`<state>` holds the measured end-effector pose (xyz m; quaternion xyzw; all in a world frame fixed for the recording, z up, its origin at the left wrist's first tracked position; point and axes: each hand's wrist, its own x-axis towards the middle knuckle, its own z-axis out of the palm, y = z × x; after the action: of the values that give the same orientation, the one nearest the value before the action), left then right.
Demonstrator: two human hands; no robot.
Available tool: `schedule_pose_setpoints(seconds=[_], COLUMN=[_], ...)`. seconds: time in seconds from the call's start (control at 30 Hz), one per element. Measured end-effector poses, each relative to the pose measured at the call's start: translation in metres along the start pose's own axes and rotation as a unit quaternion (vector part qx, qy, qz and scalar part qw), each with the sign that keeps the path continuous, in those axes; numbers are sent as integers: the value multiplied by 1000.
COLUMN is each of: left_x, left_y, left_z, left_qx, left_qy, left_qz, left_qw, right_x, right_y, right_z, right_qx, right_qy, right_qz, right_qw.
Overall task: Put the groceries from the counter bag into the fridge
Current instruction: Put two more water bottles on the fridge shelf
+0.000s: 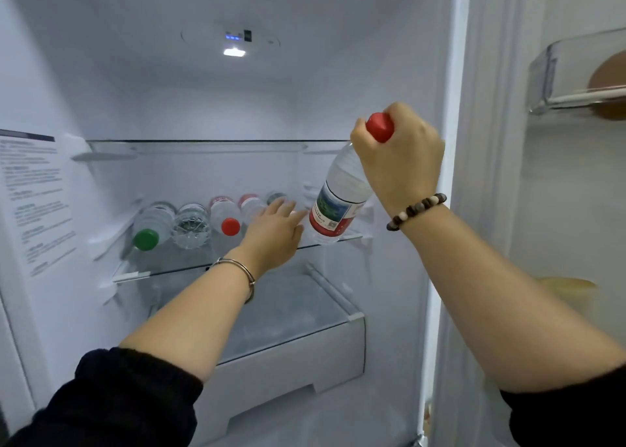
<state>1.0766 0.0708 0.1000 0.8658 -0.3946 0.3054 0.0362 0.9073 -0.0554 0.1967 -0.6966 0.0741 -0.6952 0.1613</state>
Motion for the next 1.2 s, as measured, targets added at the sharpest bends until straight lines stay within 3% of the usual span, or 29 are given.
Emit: schedule_pose_setpoints(seconds=[0.13,0.37,0.6,0.8,1.0,1.2], left_x=[-3,-7,-7,-8,-6,-7], left_y=[-7,-7,-7,-8,-8,-9], left_z=[8,14,16,17,15,17], left_qx=[15,-8,-2,-5,-13,-17], left_qy=[-66,-84,-77,-76,-72,-69], left_qz=[-20,-51,-53,-54,-52,-52], left_qw=[998,995,996,996,996,996], right_x=[-8,-42,-60,-87,-74,-70], right_y=[8,29,41,68,70,69], right_z=[19,66,102,123,151,170], right_qx=[28,5,-56,-140,-219,-212], right_qy=[67,32,-134,-281,-364,-415], right_qz=[-54,-132,-4,97,97,102], right_qw=[996,991,989,945,900,879])
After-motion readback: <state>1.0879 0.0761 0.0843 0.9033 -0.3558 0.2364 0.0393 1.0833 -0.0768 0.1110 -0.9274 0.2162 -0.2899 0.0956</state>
